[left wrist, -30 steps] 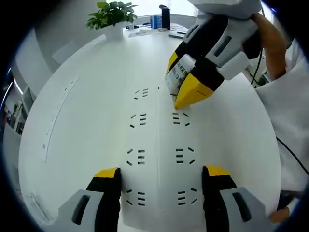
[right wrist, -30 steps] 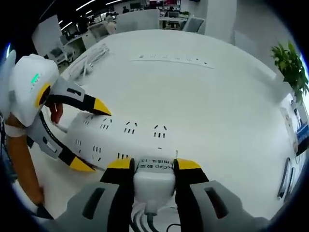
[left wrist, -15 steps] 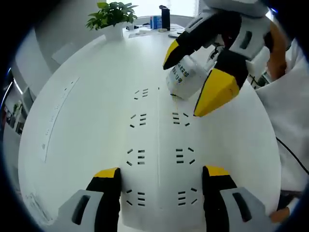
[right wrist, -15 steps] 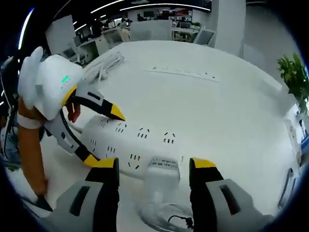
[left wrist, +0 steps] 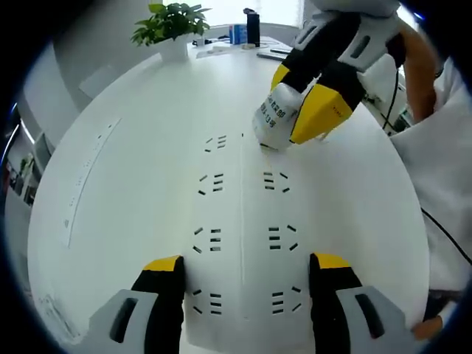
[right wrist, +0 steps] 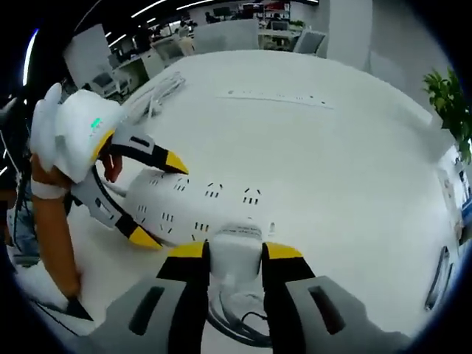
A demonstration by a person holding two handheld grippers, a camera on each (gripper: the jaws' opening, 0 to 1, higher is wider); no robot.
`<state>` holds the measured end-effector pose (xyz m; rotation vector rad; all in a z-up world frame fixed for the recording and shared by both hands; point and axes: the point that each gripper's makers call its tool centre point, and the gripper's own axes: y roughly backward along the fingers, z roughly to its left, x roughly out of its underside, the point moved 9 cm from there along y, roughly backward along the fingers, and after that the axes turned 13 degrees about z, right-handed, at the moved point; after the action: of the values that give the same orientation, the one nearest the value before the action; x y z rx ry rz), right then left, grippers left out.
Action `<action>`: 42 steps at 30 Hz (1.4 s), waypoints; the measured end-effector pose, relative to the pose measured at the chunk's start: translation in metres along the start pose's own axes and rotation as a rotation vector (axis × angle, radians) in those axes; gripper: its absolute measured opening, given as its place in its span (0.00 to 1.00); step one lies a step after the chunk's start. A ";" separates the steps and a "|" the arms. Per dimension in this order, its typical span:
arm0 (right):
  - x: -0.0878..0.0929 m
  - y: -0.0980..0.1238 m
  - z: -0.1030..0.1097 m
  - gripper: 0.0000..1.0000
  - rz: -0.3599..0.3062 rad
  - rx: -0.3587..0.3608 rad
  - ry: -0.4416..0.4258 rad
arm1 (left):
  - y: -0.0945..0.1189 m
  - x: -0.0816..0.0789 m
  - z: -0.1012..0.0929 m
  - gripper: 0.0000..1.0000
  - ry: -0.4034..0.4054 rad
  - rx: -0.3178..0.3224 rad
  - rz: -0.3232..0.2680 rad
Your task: Straighten the power strip on the desk, plug the charger into it
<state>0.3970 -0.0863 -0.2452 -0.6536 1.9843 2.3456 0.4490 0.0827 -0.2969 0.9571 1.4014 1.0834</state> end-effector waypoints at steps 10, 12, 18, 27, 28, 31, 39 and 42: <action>-0.024 -0.002 0.001 0.26 0.085 0.039 0.032 | 0.000 0.001 0.000 0.70 -0.002 0.000 -0.004; -0.024 -0.003 0.001 0.26 0.110 0.042 0.040 | 0.000 0.001 0.000 0.70 -0.003 -0.001 -0.005; -0.025 -0.006 0.003 0.25 0.121 0.069 0.051 | 0.000 0.001 -0.002 0.70 0.000 -0.001 -0.002; -0.024 -0.007 -0.004 0.26 0.087 0.040 0.048 | 0.000 0.002 -0.001 0.70 0.008 -0.003 -0.001; -0.023 -0.007 -0.004 0.26 0.085 0.039 0.045 | 0.000 0.002 -0.001 0.70 0.009 -0.003 0.000; -0.021 -0.007 -0.004 0.26 0.075 0.042 0.061 | 0.000 0.002 -0.001 0.70 0.010 -0.002 -0.001; -0.017 0.000 -0.010 0.29 0.045 -0.019 0.138 | 0.000 0.002 -0.002 0.70 0.010 0.003 -0.009; -0.021 0.016 -0.011 0.39 -0.065 -0.082 0.207 | 0.000 0.002 -0.003 0.71 0.009 0.005 -0.013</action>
<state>0.4151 -0.0942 -0.2245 -0.9868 1.9145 2.4205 0.4456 0.0846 -0.2979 0.9464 1.4163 1.0764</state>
